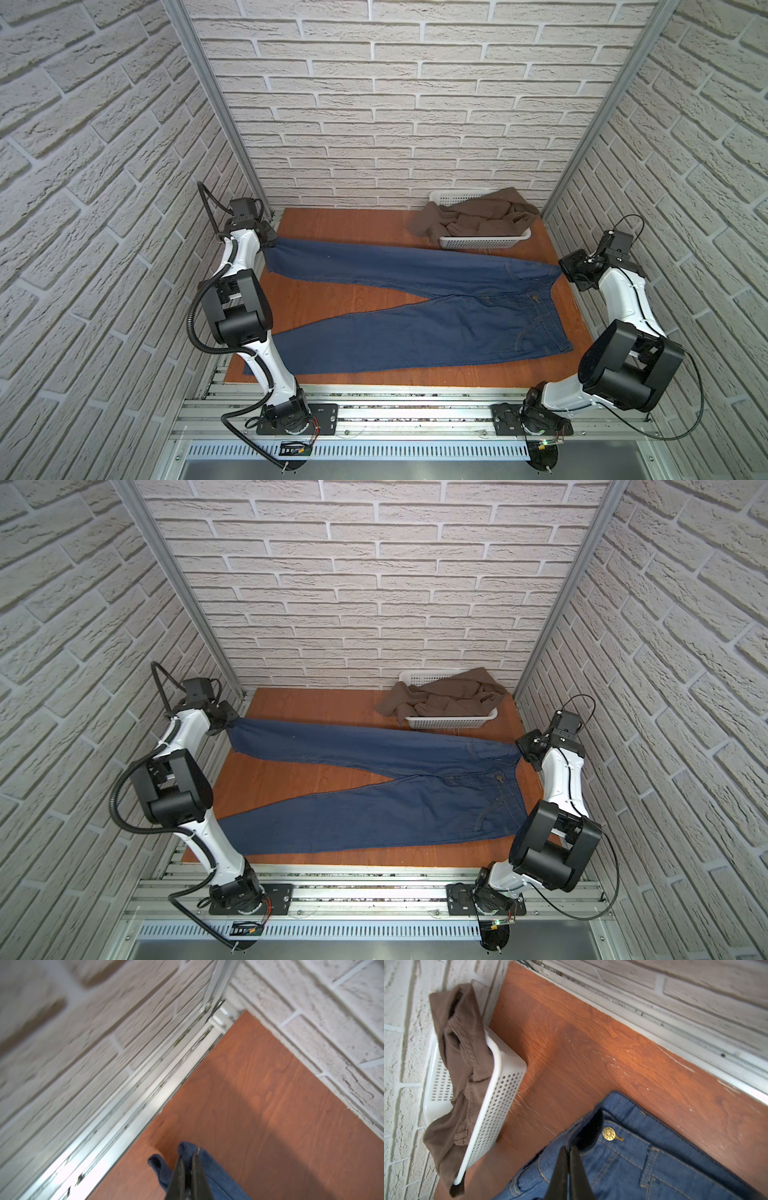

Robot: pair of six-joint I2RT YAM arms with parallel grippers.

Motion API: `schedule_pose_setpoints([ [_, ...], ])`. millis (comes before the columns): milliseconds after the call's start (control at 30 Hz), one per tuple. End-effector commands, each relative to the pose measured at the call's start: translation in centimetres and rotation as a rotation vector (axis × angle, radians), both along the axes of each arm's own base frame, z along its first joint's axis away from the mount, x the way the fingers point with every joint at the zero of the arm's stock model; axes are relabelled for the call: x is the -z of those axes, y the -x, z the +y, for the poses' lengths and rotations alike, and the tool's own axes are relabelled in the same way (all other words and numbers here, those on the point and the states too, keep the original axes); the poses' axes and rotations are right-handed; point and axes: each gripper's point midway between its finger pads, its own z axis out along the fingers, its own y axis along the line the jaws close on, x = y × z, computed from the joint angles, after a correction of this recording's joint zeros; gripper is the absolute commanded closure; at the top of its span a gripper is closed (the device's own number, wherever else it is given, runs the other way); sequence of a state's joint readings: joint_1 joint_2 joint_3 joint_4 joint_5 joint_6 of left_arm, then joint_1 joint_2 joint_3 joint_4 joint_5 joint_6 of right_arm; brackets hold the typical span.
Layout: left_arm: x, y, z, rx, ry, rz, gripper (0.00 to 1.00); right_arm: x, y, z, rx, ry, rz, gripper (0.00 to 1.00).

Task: Fold and stack the trousers
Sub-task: 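Lift the far edge with both grippers and fold it toward the robot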

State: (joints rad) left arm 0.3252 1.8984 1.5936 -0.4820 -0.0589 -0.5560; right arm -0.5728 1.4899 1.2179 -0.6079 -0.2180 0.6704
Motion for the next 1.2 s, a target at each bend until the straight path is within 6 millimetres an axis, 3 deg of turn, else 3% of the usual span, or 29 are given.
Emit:
schedule_pose_setpoints([
  [0, -3.3, 1.2, 1.9, -0.078, -0.007, -0.145, 1.0, -1.0, 1.3, -0.5, 0.01, 0.036, -0.018, 0.95],
  [300, -4.1, 8.6, 2.8, -0.181, 0.037, -0.21, 1.0, 0.0, 3.4, -0.4, 0.039, 0.039, 0.0, 0.95],
  [467, -3.4, 9.2, 2.8, -0.186, 0.068, -0.208, 1.0, 0.0, 2.6, -0.6, 0.066, 0.015, -0.038, 0.95],
  [667, -4.4, 5.7, 3.1, -0.151, 0.108, -0.24, 1.0, -2.2, -0.7, -1.6, 0.096, 0.026, -0.145, 0.95],
  [967, -10.7, -2.0, 3.6, -0.046, 0.102, -0.355, 1.0, -8.1, -5.9, -4.9, 0.186, 0.109, -0.342, 0.95],
  [1167, -12.3, -6.5, 3.0, 0.018, 0.083, -0.364, 1.0, -10.0, -9.2, -6.1, 0.216, 0.137, -0.421, 0.95],
])
